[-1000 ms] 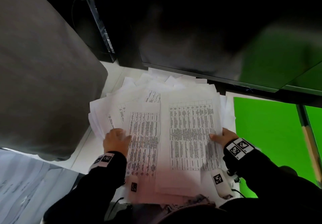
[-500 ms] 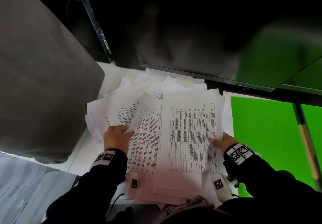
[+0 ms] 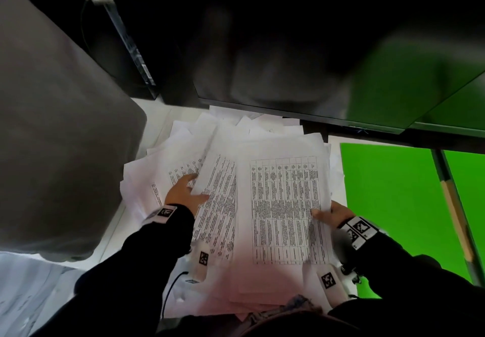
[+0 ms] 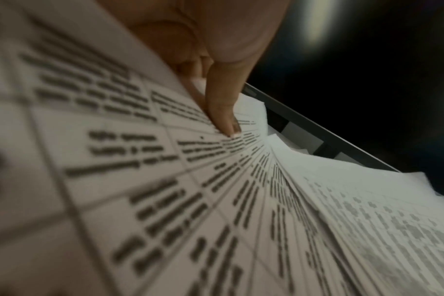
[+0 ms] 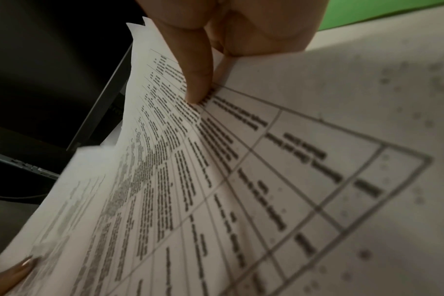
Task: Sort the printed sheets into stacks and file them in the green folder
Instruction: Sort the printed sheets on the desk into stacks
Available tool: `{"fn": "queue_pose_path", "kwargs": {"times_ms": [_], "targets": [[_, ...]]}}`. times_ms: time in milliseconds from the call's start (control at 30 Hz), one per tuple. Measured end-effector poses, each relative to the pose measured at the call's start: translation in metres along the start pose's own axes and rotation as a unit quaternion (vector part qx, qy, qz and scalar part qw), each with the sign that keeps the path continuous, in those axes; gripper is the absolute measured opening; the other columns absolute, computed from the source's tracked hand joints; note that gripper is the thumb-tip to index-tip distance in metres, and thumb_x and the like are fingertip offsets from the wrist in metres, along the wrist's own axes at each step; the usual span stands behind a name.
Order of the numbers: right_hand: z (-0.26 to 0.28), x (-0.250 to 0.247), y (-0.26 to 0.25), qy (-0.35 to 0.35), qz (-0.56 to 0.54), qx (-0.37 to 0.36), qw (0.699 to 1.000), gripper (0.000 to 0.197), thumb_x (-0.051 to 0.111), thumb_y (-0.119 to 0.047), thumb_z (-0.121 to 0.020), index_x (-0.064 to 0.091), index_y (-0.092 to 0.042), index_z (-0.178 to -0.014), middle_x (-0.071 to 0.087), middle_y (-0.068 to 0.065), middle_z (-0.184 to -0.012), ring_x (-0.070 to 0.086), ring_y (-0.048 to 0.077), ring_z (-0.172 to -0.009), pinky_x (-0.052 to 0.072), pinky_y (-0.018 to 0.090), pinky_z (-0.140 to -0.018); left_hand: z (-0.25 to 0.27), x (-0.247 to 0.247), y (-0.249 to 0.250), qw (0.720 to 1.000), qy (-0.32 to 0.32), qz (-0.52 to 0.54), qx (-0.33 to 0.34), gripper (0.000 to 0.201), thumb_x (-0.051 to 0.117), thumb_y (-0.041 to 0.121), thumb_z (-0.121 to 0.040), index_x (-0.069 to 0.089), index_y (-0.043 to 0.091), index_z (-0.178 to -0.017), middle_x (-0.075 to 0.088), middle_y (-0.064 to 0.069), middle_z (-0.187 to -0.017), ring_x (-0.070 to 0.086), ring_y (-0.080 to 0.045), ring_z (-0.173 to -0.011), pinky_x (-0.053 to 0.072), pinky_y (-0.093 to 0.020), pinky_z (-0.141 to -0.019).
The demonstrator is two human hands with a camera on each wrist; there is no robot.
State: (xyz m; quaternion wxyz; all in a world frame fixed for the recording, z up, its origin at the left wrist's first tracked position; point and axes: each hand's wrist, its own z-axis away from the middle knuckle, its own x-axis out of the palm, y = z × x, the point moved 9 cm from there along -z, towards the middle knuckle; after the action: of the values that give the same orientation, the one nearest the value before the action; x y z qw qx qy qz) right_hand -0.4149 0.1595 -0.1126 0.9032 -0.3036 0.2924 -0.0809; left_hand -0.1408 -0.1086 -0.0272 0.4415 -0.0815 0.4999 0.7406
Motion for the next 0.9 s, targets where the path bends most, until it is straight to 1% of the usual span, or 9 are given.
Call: {"fn": "queue_pose_path", "kwargs": {"times_ms": [67,233,333,433,533,667,767,833,900], "targets": [[0.004,-0.001,-0.003,-0.004,0.009,0.0,1.0,0.035,0.067,-0.048,-0.072,0.06,-0.025,-0.097,0.064,-0.008,-0.079,0.062,0.02,-0.087,0.047,0.032,-0.079,0.007,-0.01,-0.007,0.999,0.027,0.019,-0.028,0.05,0.068,0.022,-0.083,0.052,0.007,-0.128,0.06,-0.01,-0.12,0.057,-0.026,-0.104,0.034,-0.022,-0.085],[0.012,-0.002,-0.022,-0.01,-0.009,0.001,1.0,0.031,0.066,-0.031,-0.083,0.061,-0.016,-0.111,0.062,-0.006,-0.082,0.058,0.02,-0.091,0.041,0.029,-0.082,0.011,-0.023,-0.027,0.997,0.055,0.06,-0.009,0.022,0.059,0.037,-0.087,0.063,0.017,-0.096,0.069,-0.001,-0.09,0.064,-0.02,-0.081,0.048,-0.027,-0.074],[0.022,-0.002,-0.046,0.02,-0.03,-0.019,0.999,0.028,0.067,-0.03,-0.083,0.063,-0.019,-0.109,0.065,0.001,-0.093,0.059,0.02,-0.092,0.041,0.026,-0.08,0.02,-0.029,-0.032,0.99,0.062,0.126,-0.002,0.016,0.06,0.033,-0.087,0.067,0.019,-0.092,0.072,0.002,-0.08,0.069,-0.022,-0.078,0.056,-0.035,-0.073],[0.034,-0.002,-0.072,0.04,-0.063,-0.049,0.996,0.031,0.065,-0.03,-0.084,0.063,-0.017,-0.112,0.063,0.001,-0.097,0.059,0.02,-0.099,0.042,0.027,-0.085,0.029,-0.031,-0.026,0.98,0.062,0.189,0.015,0.009,0.061,0.023,-0.088,0.068,0.022,-0.083,0.073,0.006,-0.07,0.069,-0.017,-0.069,0.051,-0.022,-0.057],[0.043,0.002,-0.095,0.038,-0.056,-0.081,0.994,0.035,0.061,-0.029,-0.087,0.059,-0.013,-0.119,0.065,0.004,-0.107,0.058,0.019,-0.102,0.037,0.022,-0.085,0.038,-0.028,-0.008,0.968,0.049,0.242,0.042,0.011,0.06,0.016,-0.088,0.068,0.022,-0.083,0.072,0.014,-0.067,0.067,-0.006,-0.065,0.049,-0.013,-0.052],[0.055,0.009,-0.111,0.029,-0.084,-0.099,0.991,0.046,0.06,-0.028,-0.088,0.044,-0.014,-0.129,0.057,0.0,-0.105,0.054,0.017,-0.095,0.044,0.023,-0.077,0.055,-0.014,0.01,0.968,0.042,0.243,0.04,0.019,0.053,0.028,-0.093,0.069,0.021,-0.1,0.072,0.01,-0.086,0.065,-0.013,-0.082,0.05,-0.015,-0.063],[0.06,0.012,-0.117,0.013,-0.108,-0.115,0.987,0.047,0.063,-0.024,-0.086,0.046,-0.019,-0.129,0.062,-0.002,-0.114,0.058,0.02,-0.107,0.044,0.037,-0.1,0.07,-0.009,0.021,0.965,0.044,0.254,0.042,0.041,0.04,0.036,-0.097,0.051,0.017,-0.132,0.053,0.008,-0.132,0.048,-0.011,-0.124,0.026,-0.004,-0.092],[0.066,0.005,-0.126,0.026,-0.107,-0.135,0.985,0.036,0.061,-0.018,-0.087,0.054,-0.019,-0.122,0.066,0.0,-0.112,0.061,0.021,-0.107,0.045,0.035,-0.099,0.078,-0.006,0.036,0.971,0.029,0.223,0.084,0.032,0.038,0.034,-0.098,0.049,0.027,-0.127,0.049,0.022,-0.128,0.044,0.003,-0.122,0.023,-0.01,-0.098],[0.079,-0.011,-0.142,0.063,-0.135,-0.172,0.974,0.031,0.058,-0.011,-0.088,0.058,-0.017,-0.118,0.066,-0.003,-0.102,0.063,0.012,-0.094,0.05,0.018,-0.087,0.082,-0.003,0.054,0.971,0.031,0.209,0.116,0.019,0.042,0.023,-0.098,0.046,0.033,-0.114,0.05,0.03,-0.112,0.047,0.004,-0.111,0.034,-0.019,-0.1]]}}
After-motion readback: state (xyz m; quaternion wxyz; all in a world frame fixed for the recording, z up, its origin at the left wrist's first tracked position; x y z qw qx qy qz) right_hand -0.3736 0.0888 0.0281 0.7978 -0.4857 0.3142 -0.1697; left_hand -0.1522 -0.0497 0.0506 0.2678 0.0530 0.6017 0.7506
